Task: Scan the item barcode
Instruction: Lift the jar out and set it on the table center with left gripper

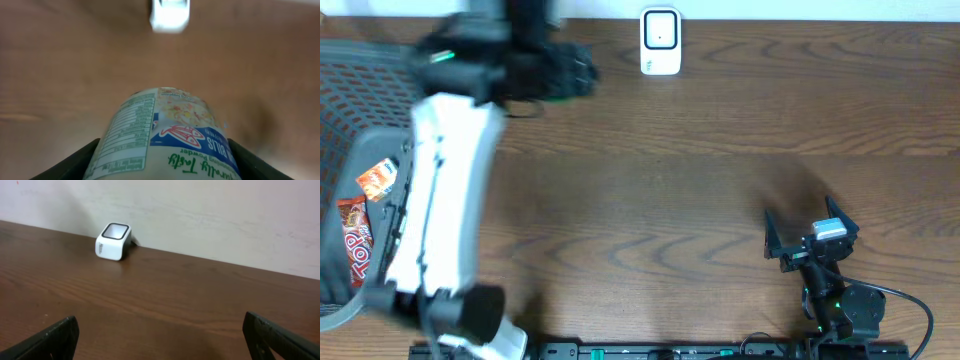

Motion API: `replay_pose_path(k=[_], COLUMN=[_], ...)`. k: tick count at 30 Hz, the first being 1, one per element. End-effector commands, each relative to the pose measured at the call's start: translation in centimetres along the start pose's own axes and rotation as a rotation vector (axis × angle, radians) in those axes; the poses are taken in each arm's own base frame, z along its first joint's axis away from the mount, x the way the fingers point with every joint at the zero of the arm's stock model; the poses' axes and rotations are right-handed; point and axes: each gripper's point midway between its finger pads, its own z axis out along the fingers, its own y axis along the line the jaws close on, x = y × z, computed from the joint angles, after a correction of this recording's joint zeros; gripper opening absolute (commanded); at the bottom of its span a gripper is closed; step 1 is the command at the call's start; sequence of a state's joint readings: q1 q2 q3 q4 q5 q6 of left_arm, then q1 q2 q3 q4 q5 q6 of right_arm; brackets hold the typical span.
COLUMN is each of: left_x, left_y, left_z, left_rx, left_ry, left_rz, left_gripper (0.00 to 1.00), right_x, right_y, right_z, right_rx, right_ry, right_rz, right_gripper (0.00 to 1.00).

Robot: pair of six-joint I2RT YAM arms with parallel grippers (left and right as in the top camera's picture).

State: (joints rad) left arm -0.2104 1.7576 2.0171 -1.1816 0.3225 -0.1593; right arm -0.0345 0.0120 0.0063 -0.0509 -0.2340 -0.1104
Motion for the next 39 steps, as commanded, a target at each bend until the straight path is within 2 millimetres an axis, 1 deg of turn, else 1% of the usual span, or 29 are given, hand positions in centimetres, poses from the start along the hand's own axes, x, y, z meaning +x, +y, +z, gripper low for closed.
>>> replay_pose_path(k=[1,2,5,8,11,14,16,20,22,23,27,29,30,31,33,35,36,38,39], left_x=[2.7,3.9,6.7,9.0,11.2,13.3,14.1,15.2,15.6,15.9,16.4,16.8,17.2,17.3,17.2,16.2,15.5,13.3,11.8], left_y=[-1.7,-2.0,-2.7,-3.4,-4.0,-4.0,-3.1,-0.7,-0.2,0.0,0.4,0.6,0.7,0.7,0.6,0.3,-0.2,-1.7,-2.6], left_z=[4.1,5.5,8.5,11.4,13.7,15.6,17.2,19.9,21.2,22.4,24.7,25.4,25.6,25.5,25.0,23.6,22.6,20.2,18.7], left_rx=[-0.016,-0.018,-0.028,-0.022,0.014,0.069,0.037,-0.059,-0.062,-0.062,-0.066,-0.066,-0.071,-0.074,-0.085,-0.108,-0.107,-0.1,-0.094], left_ry=[0.144,0.207,0.346,0.451,0.545,0.627,0.662,0.729,0.739,0.74,0.712,0.707,0.71,0.714,0.719,0.711,0.696,0.629,0.575], left_rz=[0.086,0.115,0.148,0.235,0.419,0.628,0.697,0.724,0.727,0.726,0.694,0.683,0.668,0.661,0.669,0.682,0.686,0.697,0.705], left_gripper=[0.72,0.72,0.72,0.72,0.72,0.72,0.72,0.72,0.72,0.72,0.72,0.72,0.86,0.92,0.96,0.96,0.96,0.96,0.97], right_x=[0.0,0.0,0.0,0.0,0.0,0.0,0.0,0.0,0.0,0.0,0.0,0.0,0.0,0.0,0.0,0.0,0.0,0.0,0.0], right_y=[0.2,0.2,0.2,0.2,0.2,0.2,0.2,0.2,0.2,0.2,0.2,0.2,0.2,0.2,0.2,0.2,0.2,0.2,0.2], right_z=[0.0,0.0,0.0,0.0,0.0,0.0,0.0,0.0,0.0,0.0,0.0,0.0,0.0,0.0,0.0,0.0,0.0,0.0,0.0], right_rx=[-0.01,-0.01,-0.01,-0.01,-0.01,-0.01,-0.01,-0.01,-0.01,-0.01,-0.01,-0.01,-0.01,-0.01,-0.01,-0.01,-0.01,-0.01,-0.01], right_ry=[-0.001,-0.001,-0.001,0.0,-0.001,-0.001,0.0,-0.001,-0.001,-0.001,-0.001,-0.001,-0.001,-0.001,-0.001,-0.001,-0.001,-0.001,-0.001], right_rz=[-0.003,-0.003,-0.003,-0.003,-0.003,-0.003,-0.003,-0.003,-0.003,-0.003,-0.003,-0.003,-0.003,-0.003,-0.003,-0.003,-0.003,-0.003,-0.003], right_gripper=[0.99,0.99,0.99,0.99,0.99,0.99,0.99,0.99,0.99,0.99,0.99,0.99,0.99,0.99,0.99,0.99,0.99,0.99,0.99])
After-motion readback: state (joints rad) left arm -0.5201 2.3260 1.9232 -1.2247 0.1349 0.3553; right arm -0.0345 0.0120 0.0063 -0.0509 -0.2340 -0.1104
